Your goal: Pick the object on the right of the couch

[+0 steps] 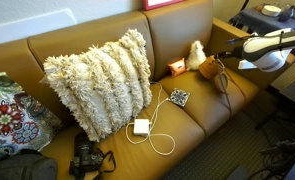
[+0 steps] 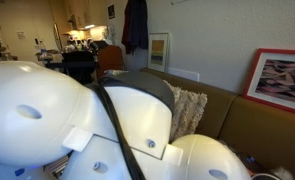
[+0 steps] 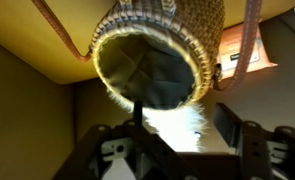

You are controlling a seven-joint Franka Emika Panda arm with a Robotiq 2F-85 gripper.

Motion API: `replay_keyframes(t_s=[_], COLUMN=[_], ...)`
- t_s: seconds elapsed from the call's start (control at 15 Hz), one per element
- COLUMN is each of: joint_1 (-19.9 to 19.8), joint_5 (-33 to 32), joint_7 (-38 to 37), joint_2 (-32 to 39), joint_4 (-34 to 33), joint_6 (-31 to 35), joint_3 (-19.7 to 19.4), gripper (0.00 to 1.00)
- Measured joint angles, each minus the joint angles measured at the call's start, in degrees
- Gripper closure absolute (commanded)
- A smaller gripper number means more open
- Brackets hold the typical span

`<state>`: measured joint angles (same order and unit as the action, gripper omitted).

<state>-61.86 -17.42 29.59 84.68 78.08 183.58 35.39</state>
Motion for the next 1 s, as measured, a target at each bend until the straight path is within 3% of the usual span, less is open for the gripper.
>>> replay_keyframes(t_s=[0.13,1.0], joint_1=[2.10,2.89], joint_5=[1.16,1.40], joint_7=[-3.57,-4.50], joint_2=[-0.06,-0.07], joint_4=[-1.66,-2.45], joint_6=[0.79,0.89], joint_3=[-2.51,-3.01], gripper=[0.10,0.10])
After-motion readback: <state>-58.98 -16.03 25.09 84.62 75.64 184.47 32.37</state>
